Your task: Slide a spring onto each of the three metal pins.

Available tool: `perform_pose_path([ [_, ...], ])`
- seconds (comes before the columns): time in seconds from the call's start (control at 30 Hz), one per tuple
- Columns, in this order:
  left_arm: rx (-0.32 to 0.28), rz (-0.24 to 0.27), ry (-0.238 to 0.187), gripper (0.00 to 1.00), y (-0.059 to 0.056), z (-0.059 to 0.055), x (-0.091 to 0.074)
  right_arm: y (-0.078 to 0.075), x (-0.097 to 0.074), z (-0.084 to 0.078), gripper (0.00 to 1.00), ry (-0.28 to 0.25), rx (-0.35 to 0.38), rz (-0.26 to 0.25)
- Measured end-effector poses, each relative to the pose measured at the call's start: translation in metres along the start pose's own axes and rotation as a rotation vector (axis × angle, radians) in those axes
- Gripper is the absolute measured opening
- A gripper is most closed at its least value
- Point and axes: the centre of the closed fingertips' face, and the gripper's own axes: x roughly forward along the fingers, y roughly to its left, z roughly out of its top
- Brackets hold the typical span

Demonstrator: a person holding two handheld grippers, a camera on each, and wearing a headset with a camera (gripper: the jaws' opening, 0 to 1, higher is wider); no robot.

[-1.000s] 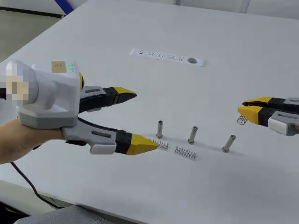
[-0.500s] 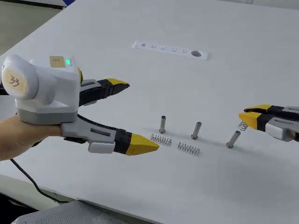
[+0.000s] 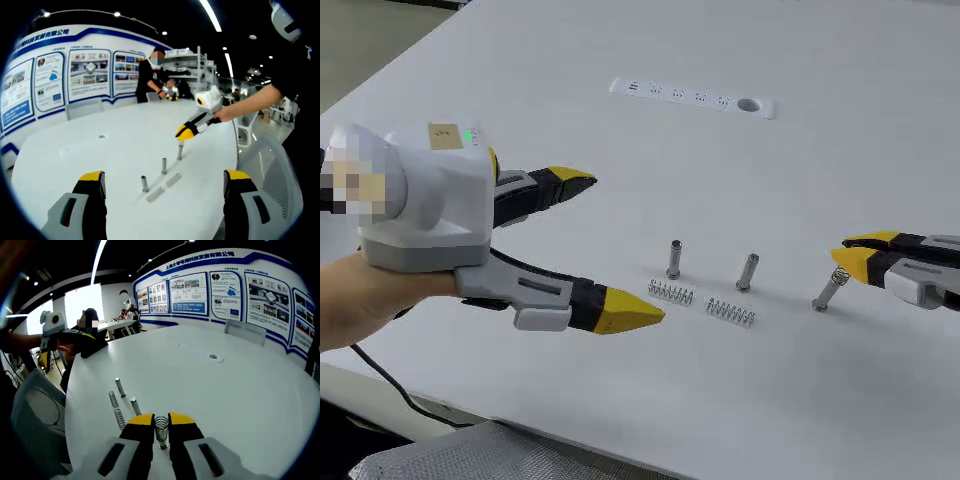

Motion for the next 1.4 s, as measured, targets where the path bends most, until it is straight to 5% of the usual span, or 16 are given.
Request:
perform_pose_path([
  [0.9, -0.013, 0.044, 0.007, 0.98, -0.002, -0.007, -0.011, 0.008, 0.026, -0.038, 0.12, 0.051, -0.01, -0.029],
  [1.4, -0.031, 0.034, -0.001, 0.96, -0.005, -0.006, -0.01, 0.007, 0.026, -0.04, 0.12, 0.061, -0.054, -0.026],
])
